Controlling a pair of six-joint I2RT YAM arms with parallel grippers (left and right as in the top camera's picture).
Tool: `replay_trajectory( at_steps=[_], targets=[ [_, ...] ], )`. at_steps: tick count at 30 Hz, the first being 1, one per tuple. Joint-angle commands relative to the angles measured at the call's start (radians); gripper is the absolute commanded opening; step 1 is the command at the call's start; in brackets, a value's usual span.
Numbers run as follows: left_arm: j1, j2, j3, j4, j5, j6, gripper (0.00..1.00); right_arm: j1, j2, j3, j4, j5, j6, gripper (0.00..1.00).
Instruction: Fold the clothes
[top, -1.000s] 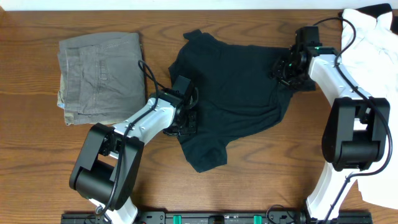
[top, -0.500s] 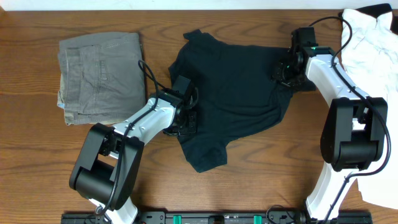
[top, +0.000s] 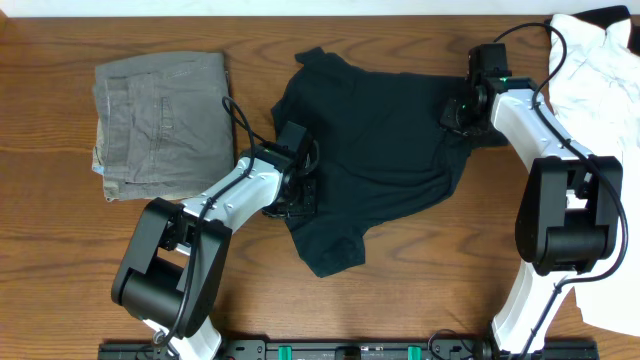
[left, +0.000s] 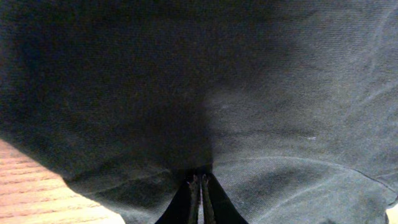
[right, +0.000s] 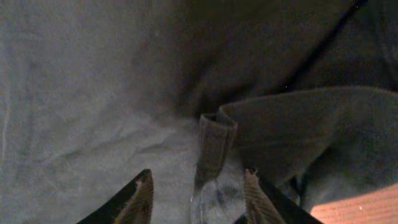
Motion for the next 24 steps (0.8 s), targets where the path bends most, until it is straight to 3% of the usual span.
replay_trajectory(
  at_steps=[1,21,24],
  targets=[
    [0.002,-0.002,-0.005,-0.01,-0.027,0.014,0.07,0.005,0.007,-0.007,0.008,0.018,-0.008,0.43],
    [0.002,-0.002,-0.005,-0.01,-0.027,0.014,0.07,0.018,0.056,-0.015,0.037,0.036,-0.007,0.36],
    [0.002,-0.002,-0.005,-0.01,-0.027,0.014,0.07,0.017,0.058,-0.015,0.042,0.033,-0.006,0.24]
  ],
)
